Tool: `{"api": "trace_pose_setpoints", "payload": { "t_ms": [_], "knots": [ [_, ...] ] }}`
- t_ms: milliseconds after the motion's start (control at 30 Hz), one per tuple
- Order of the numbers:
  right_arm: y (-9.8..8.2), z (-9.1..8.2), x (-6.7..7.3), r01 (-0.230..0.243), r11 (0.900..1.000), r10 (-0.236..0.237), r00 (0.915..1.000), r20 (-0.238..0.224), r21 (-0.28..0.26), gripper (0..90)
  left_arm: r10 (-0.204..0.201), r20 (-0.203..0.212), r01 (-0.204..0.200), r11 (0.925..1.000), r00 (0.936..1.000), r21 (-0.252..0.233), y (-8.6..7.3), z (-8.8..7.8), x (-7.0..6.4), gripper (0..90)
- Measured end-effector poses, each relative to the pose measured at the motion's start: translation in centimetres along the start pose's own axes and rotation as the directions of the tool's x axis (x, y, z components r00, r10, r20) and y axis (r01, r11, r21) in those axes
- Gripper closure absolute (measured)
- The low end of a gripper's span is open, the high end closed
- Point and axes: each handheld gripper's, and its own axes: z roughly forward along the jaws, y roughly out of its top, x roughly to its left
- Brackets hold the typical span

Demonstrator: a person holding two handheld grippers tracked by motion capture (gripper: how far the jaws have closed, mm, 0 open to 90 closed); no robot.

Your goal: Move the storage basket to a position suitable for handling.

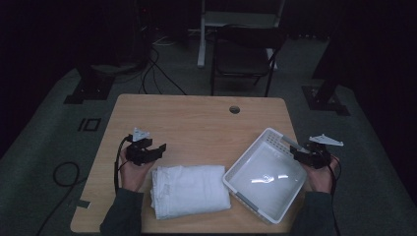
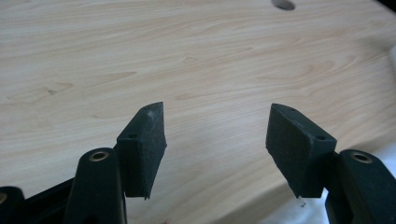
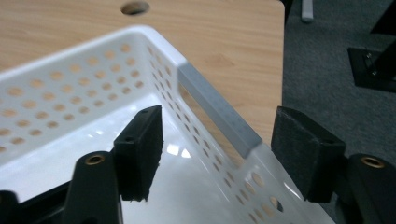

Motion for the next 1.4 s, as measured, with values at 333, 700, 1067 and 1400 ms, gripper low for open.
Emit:
{"api": "trace_pose_setpoints", "payload": {
  "t_ms": [333,700,1067,1400],
  "knots": [
    [-0.8,1.3,-1.2,0.005,0.999,-0.007,0.9995,0.031,0.042,42.2,0.048,0.032,-0.048,0.9987,0.9983,0.019,-0.3,0.2,-1.7,37.3],
    [-1.1,1.1,-1.9,0.002,0.999,-0.004,0.9981,0.061,0.033,52.0,0.071,0.045,-0.073,0.9965,0.9965,0.041,-0.5,1.0,-2.4,37.8],
    [-1.4,-0.2,-3.2,-0.085,0.996,0.087,0.9847,0.151,-0.019,69.5,0.076,0.037,-0.078,0.9955,0.9964,0.054,-0.6,1.4,-2.4,37.9],
    [-1.3,-0.3,-3.4,-0.108,0.994,0.106,0.9793,0.173,0.006,60.8,0.080,0.034,-0.082,0.9947,0.9962,0.061,-0.7,1.5,-2.4,37.9]
  ]
}}
